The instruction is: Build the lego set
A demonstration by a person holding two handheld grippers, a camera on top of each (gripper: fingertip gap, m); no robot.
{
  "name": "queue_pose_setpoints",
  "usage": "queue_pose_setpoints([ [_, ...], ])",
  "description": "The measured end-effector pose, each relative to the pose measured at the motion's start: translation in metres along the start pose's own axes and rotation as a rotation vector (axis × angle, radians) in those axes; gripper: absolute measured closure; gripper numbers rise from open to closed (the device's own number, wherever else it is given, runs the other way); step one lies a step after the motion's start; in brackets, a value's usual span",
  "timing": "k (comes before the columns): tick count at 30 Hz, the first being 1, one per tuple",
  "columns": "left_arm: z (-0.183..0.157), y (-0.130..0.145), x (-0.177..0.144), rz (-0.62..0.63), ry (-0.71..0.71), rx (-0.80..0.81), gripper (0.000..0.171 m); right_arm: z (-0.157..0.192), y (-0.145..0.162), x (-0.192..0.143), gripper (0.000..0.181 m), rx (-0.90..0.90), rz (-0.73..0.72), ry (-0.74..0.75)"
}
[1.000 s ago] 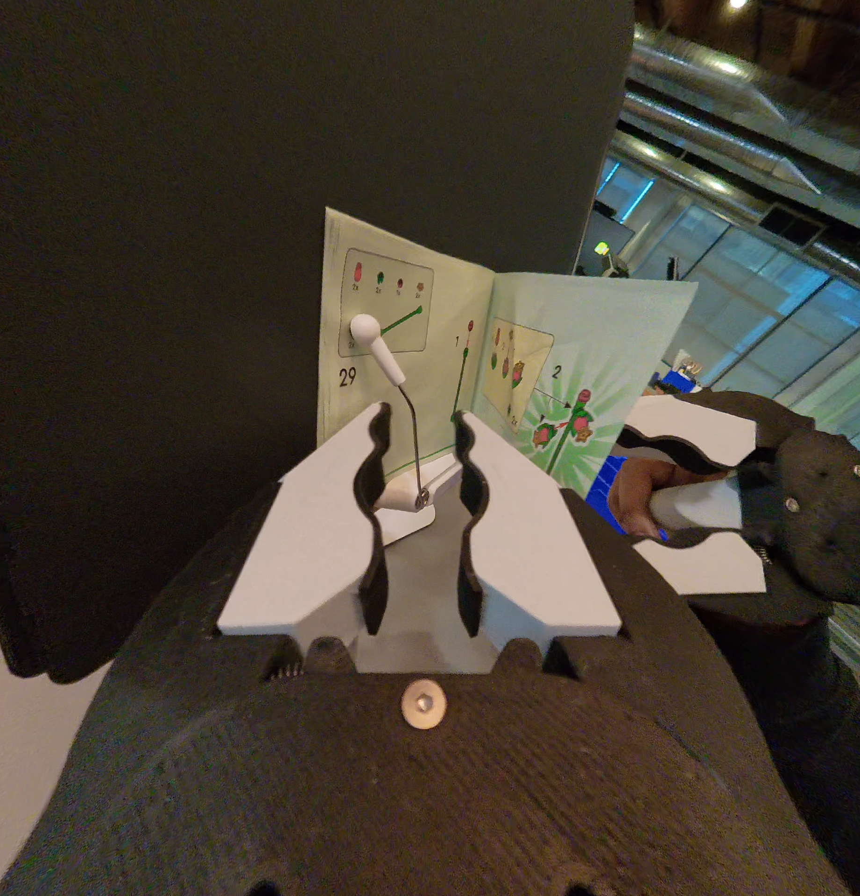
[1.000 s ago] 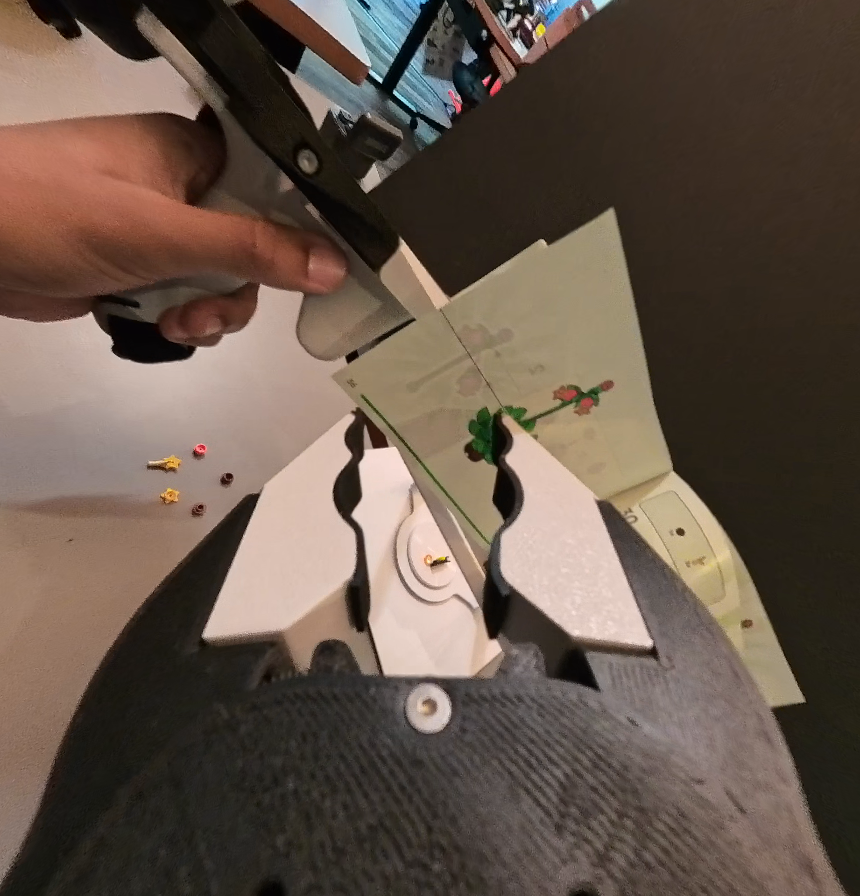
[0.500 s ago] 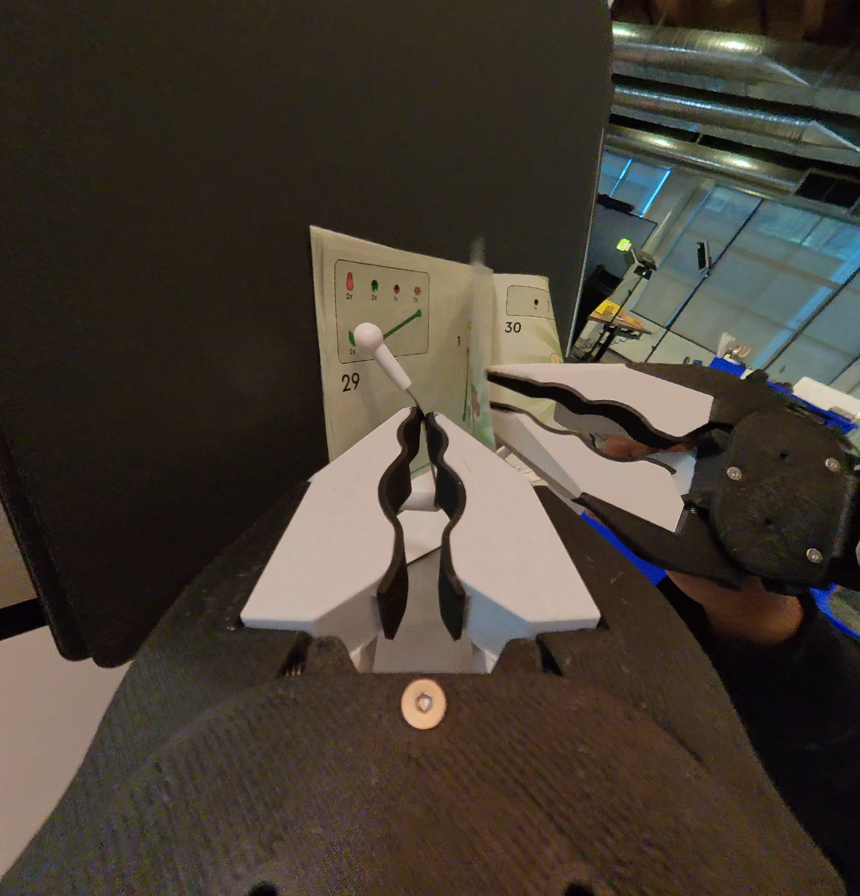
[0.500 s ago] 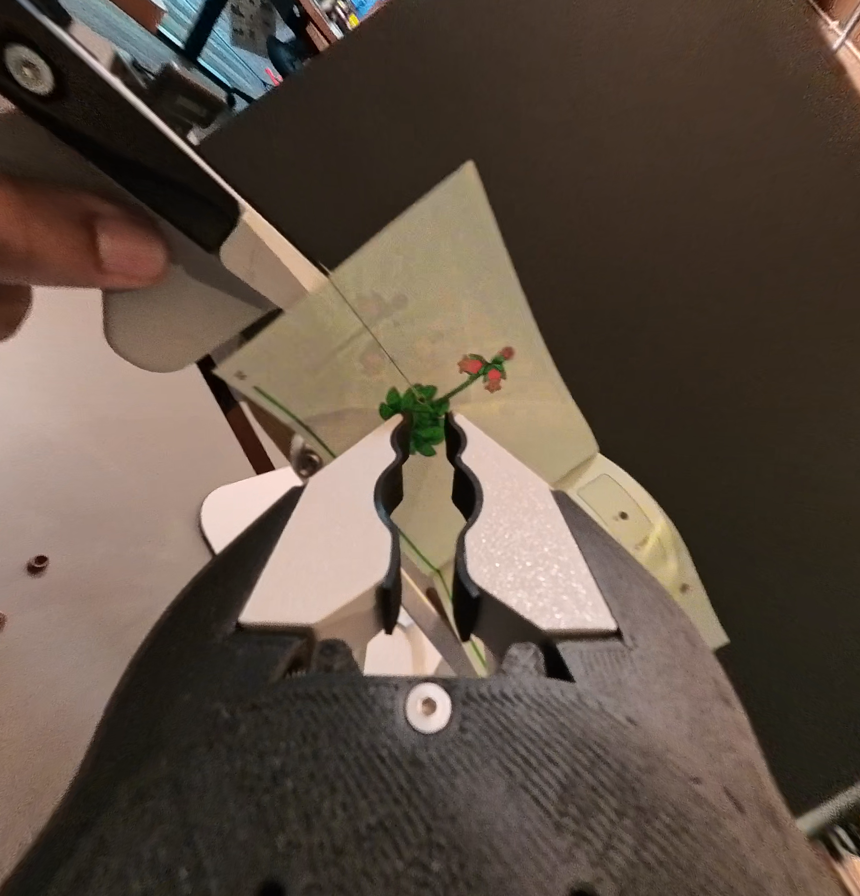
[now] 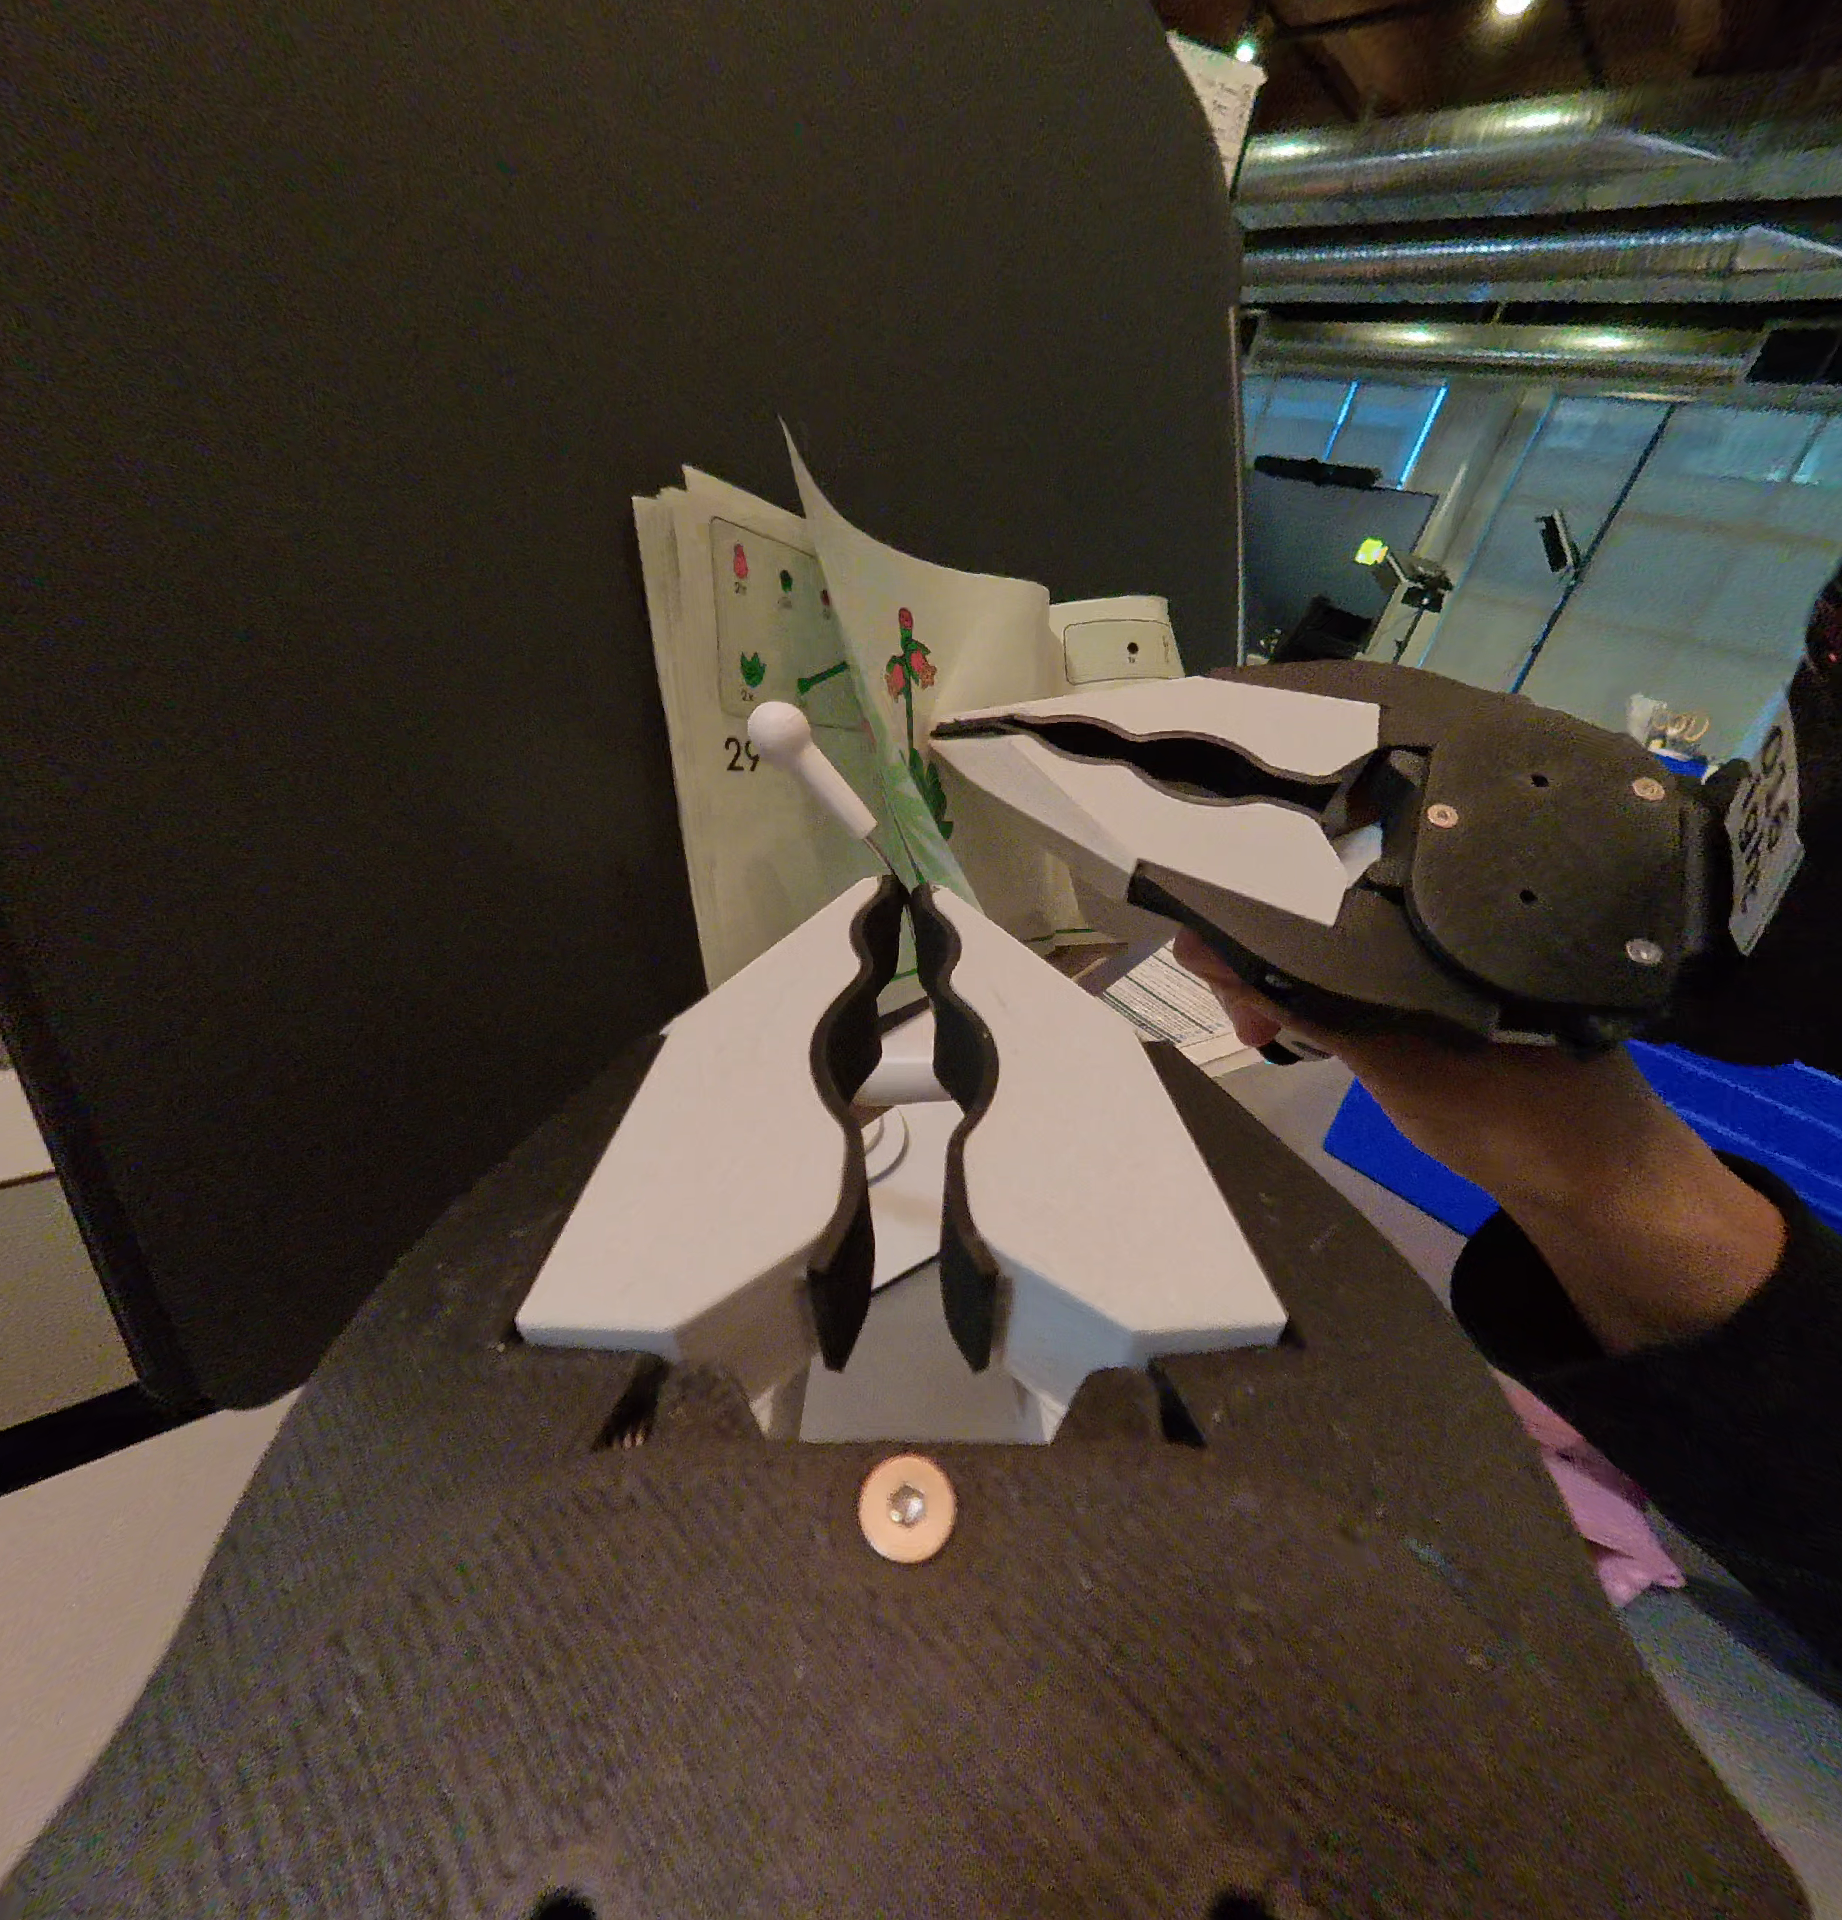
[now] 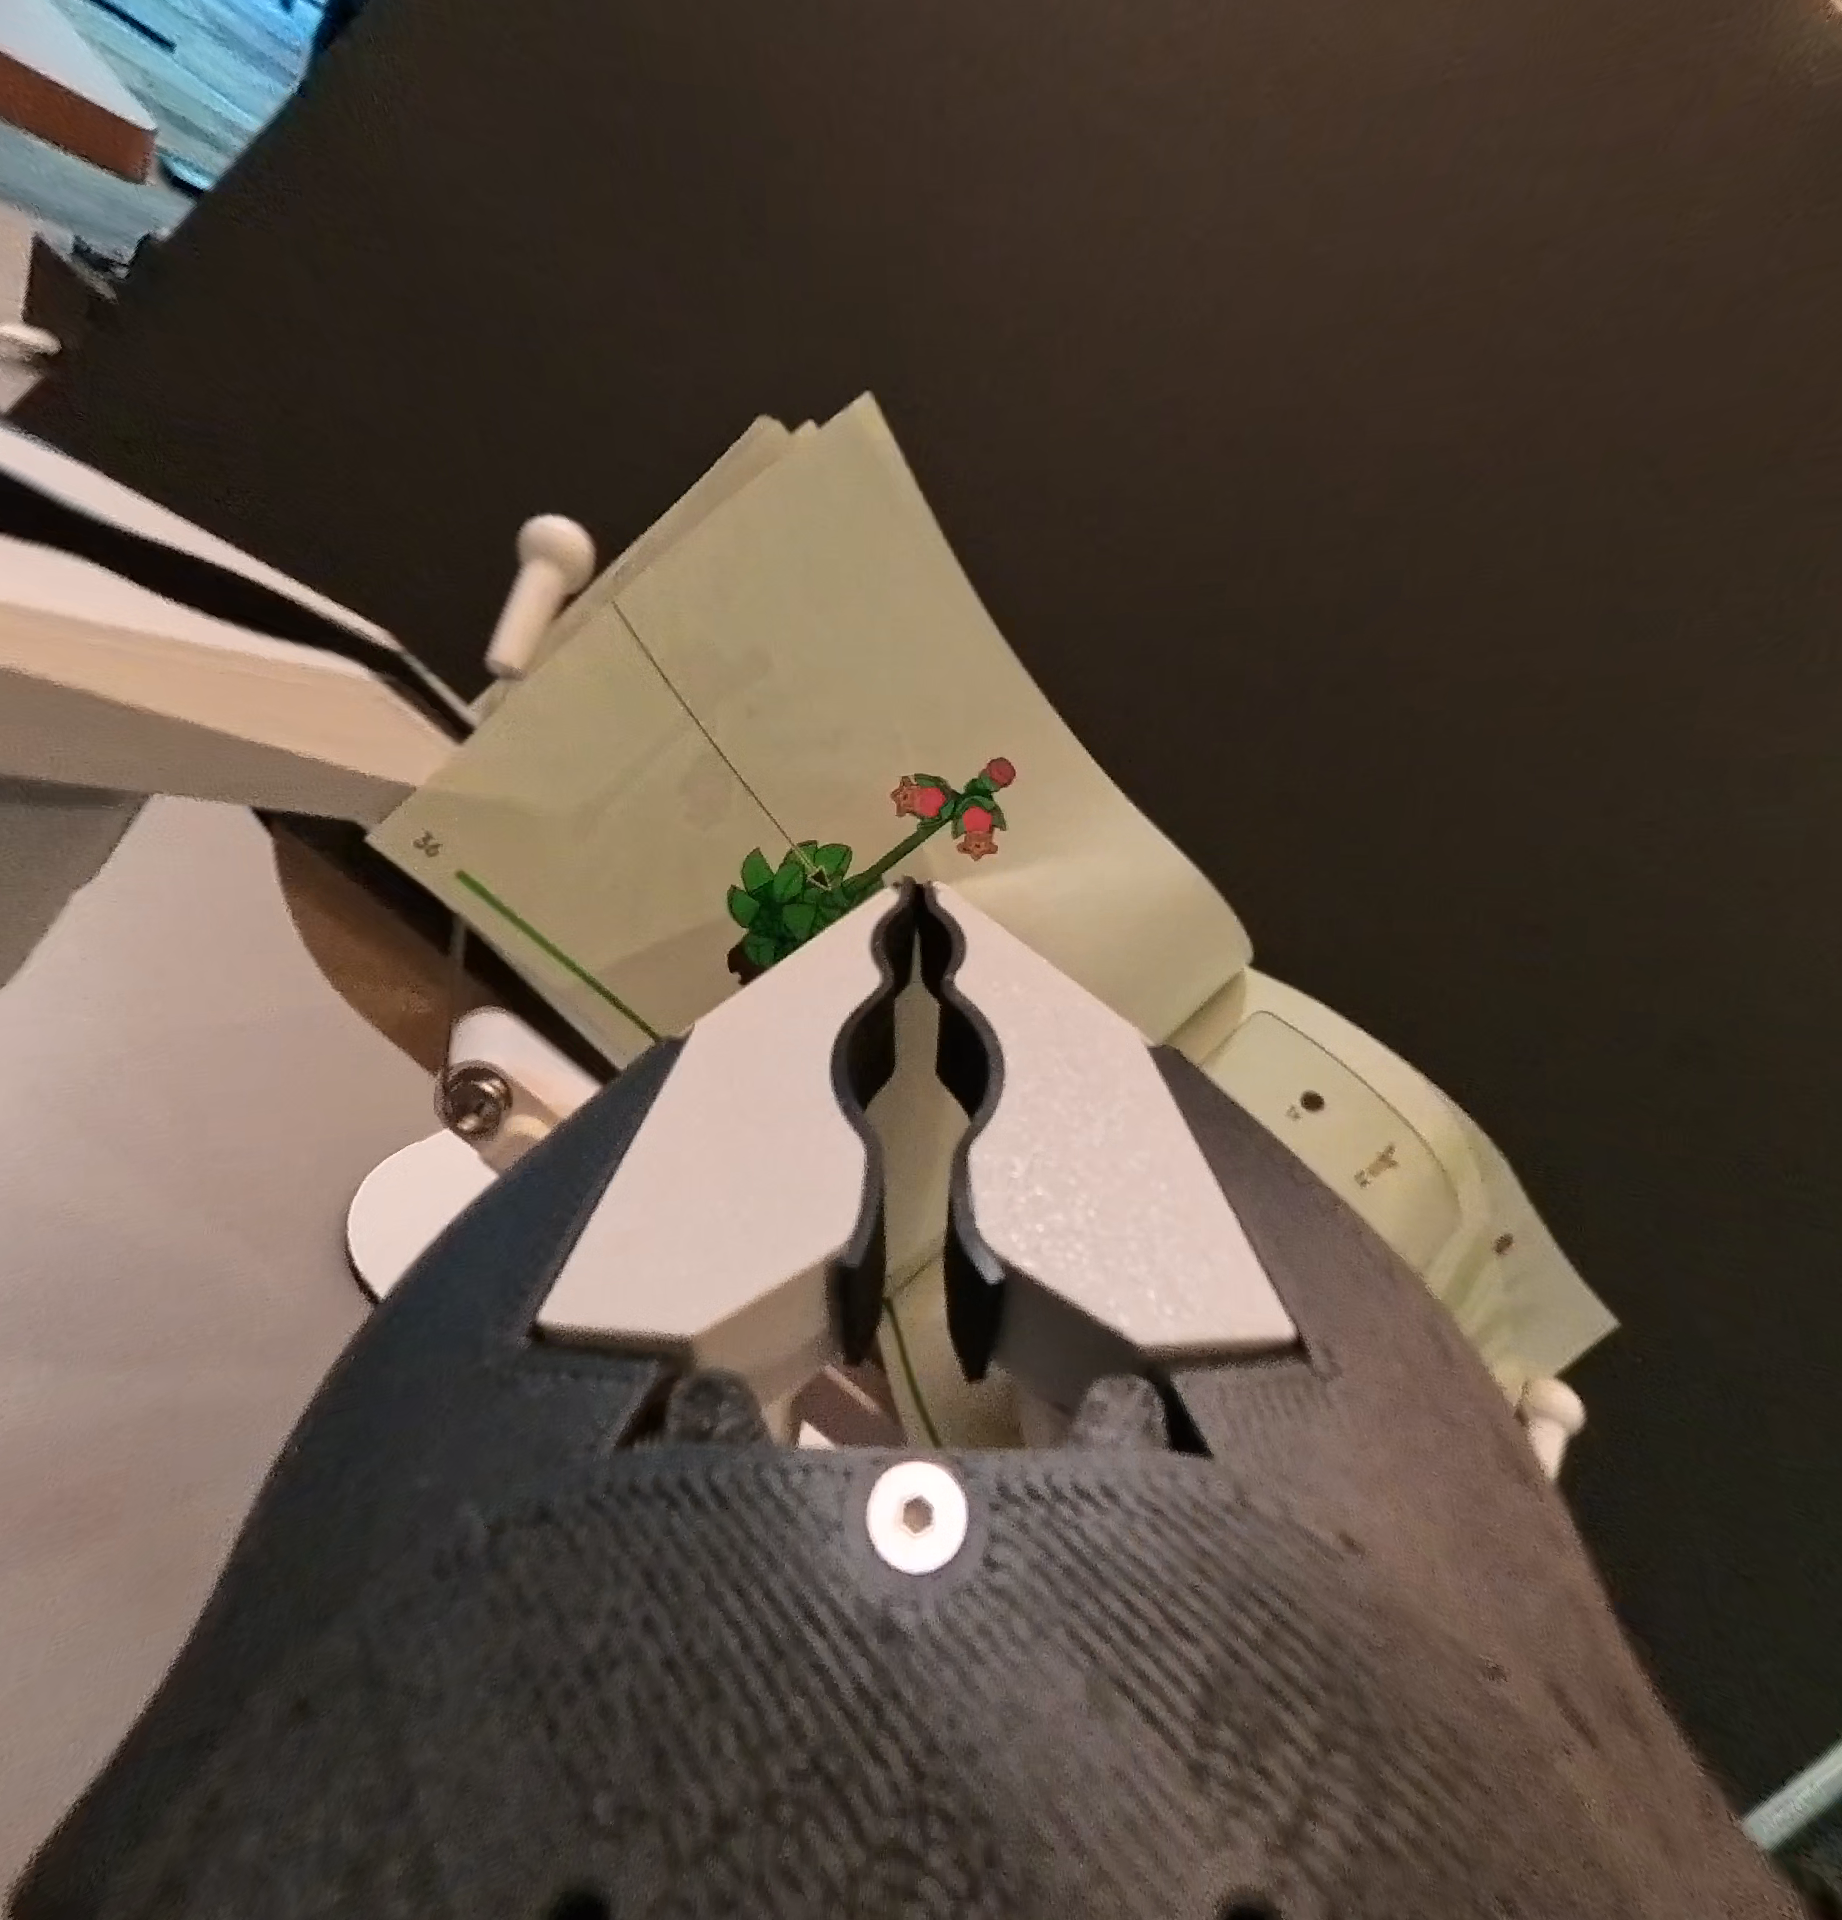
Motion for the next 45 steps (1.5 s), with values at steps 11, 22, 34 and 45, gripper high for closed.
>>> queue_pose_setpoints([
  [11,-0.013,0.011,-0.009,-0.075,-0.053,0.261,0.171,-0.011,-0.002,0.000,0.181,0.129,-0.013,0.144],
  [22,-0.012,0.014,-0.008,-0.065,-0.066,0.273,0.170,0.010,-0.010,-0.001,0.181,0.157,-0.079,-0.076],
  [34,-0.007,0.009,-0.002,0.023,-0.060,0.207,0.169,0.020,-0.014,-0.012,0.181,0.069,-0.078,-0.262],
  [45,-0.012,-0.006,-0.015,-0.083,-0.095,0.249,0.158,-0.129,0.041,-0.077,0.154,0.527,0.047,0.104],
])
Point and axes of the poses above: each gripper's, where its closed fingertips meet, x out along the fingers, y out of its underside, z = x × y across the jaws, the point moved 6 cm from there along -x, back along the fingers, and after that the axes turned 1 degree about y, right-handed, at the moved point
